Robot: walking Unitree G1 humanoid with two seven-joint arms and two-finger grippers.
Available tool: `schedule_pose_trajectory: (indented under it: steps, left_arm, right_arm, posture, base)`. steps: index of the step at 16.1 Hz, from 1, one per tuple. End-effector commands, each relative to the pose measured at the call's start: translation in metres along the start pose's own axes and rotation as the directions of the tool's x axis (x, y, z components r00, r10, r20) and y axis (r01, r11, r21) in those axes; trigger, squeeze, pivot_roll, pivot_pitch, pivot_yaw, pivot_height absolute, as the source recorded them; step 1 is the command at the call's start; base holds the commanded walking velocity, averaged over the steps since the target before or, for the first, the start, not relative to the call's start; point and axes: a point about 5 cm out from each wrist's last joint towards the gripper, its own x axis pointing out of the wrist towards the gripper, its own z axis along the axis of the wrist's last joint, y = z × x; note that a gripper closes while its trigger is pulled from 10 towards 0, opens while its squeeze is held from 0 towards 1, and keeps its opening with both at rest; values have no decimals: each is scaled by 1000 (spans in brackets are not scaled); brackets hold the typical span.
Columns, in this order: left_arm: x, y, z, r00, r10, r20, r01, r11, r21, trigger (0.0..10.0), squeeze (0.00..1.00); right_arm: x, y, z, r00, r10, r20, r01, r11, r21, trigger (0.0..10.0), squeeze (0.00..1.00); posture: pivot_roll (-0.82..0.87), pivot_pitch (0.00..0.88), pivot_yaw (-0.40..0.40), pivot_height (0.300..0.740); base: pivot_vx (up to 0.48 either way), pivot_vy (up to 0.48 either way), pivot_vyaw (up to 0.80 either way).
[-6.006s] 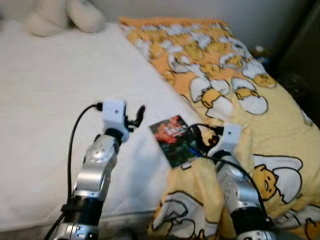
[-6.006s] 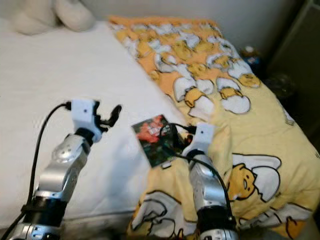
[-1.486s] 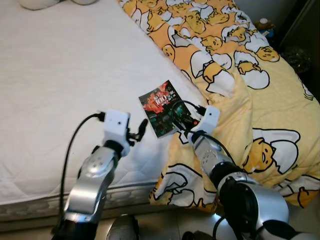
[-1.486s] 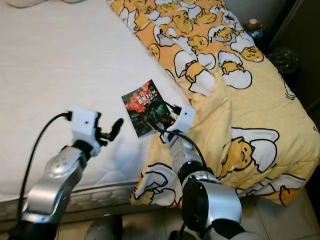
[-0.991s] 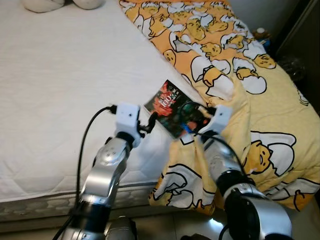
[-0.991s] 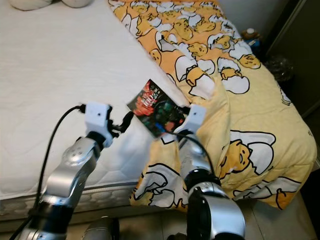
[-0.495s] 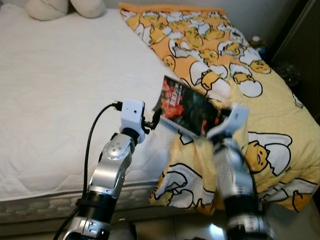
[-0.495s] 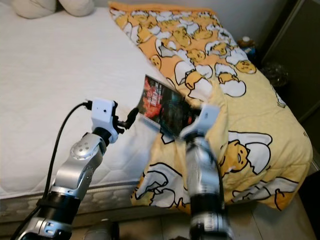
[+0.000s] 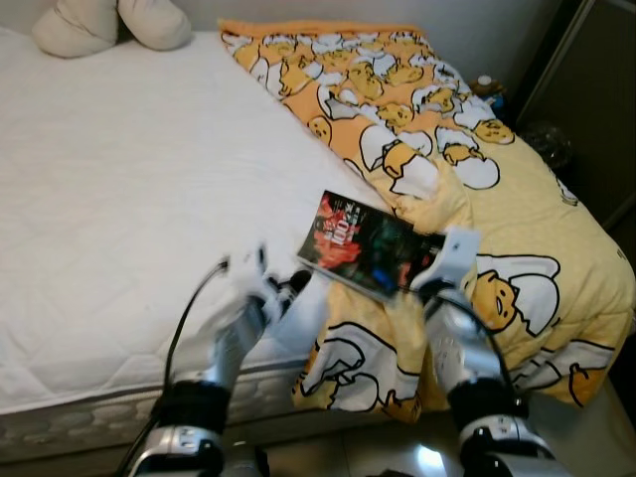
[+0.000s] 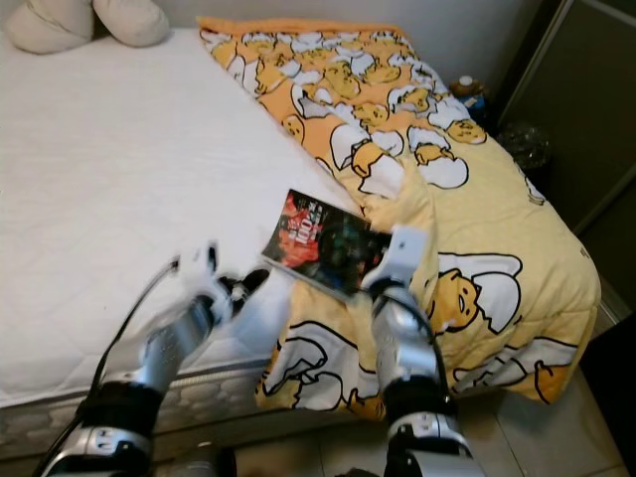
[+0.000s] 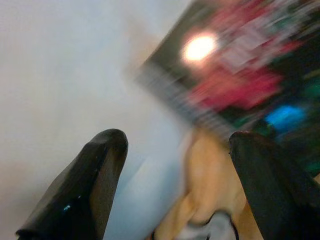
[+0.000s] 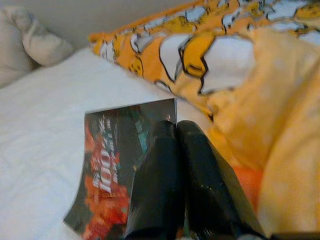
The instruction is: Clean up the room
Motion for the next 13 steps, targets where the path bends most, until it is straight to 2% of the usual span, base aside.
schedule_pose_trajectory:
  steps: [1, 2, 5, 6, 8, 10, 11, 13]
  left_arm:
    - [0, 3, -8, 999, -38, -39, 34, 995, -99, 10000, 0]
    - [1, 3, -11, 998, -46, -47, 39, 991, -131, 10000, 0]
    - [12, -14, -25, 989, -133, -58, 109, 944, -312, 10000, 0]
    - [14, -17, -26, 989, -138, -51, 113, 933, -341, 10000, 0]
    - [21, -33, -26, 984, -178, -21, 152, 893, -425, 10000, 0]
    - [24, -38, -22, 986, -165, 17, 154, 873, -462, 10000, 0]
    - [26, -37, -13, 989, -135, 61, 147, 866, -477, 10000, 0]
    - [26, -38, -3, 988, -126, 94, 155, 869, -469, 10000, 0]
  right_arm:
    - [4, 1, 13, 998, 2, 60, -2, 1000, 1, 0, 0]
    - [5, 2, 15, 998, 5, 67, -5, 1000, 1, 0, 0]
    - [2, 10, 23, 996, 28, 86, -31, 999, 30, 0, 0]
    - [2, 10, 24, 996, 25, 84, -28, 999, 39, 0, 0]
    - [2, 15, 28, 995, 25, 93, -32, 997, 74, 0, 0]
    - [1, 25, 30, 994, 41, 98, -50, 994, 95, 0, 0]
    - [-1, 31, 28, 994, 56, 90, -65, 993, 98, 0, 0]
    - [-4, 34, 21, 995, 64, 70, -71, 993, 98, 0, 0]
  posture:
    - [61, 0, -43, 740]
    - [59, 0, -45, 740]
    - [16, 0, -71, 740]
    - [9, 0, -75, 740]
    - [-7, 0, -78, 740]
    - [-14, 0, -77, 740]
    - [-14, 0, -77, 740]
    - [-12, 0, -75, 740]
  base:
    - [0, 0, 0]
    - [0, 0, 0]
    - [0, 0, 0]
    - [0, 0, 0]
    - [0, 0, 0]
    - [0, 0, 0]
    - [0, 0, 0]
    - [0, 0, 0]
